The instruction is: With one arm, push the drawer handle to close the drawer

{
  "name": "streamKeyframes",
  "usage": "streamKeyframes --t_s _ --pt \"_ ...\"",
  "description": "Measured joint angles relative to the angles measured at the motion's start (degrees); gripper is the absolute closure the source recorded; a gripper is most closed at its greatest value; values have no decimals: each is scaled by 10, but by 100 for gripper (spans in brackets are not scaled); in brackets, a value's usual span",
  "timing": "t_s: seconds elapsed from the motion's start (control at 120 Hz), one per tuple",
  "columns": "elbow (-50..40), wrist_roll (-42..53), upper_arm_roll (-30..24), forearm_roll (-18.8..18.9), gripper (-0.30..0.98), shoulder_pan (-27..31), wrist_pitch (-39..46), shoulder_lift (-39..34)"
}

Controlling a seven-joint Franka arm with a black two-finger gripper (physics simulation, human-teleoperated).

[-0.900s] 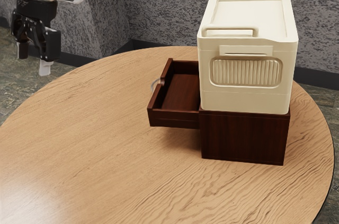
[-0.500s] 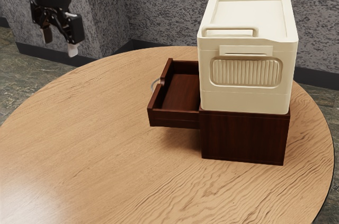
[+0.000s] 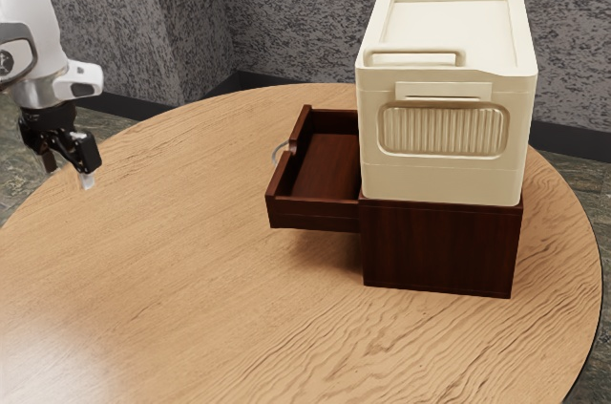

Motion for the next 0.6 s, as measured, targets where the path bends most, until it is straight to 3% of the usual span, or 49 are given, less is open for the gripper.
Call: streamKeyframes --t_s 0.117,0.217,0.383,0.5,0.517,0.6 --pt "3 79 17 23 2 -16 59 31" --pt "13 179 80 28 2 -64 141 76" --pt "40 336 112 -64 2 -70 228 182" --pt "45 427 113 -122 2 -65 256 203" --pt "45 438 95 -127 2 -47 258 204" --pt "44 492 -117 -144 2 166 270 207"
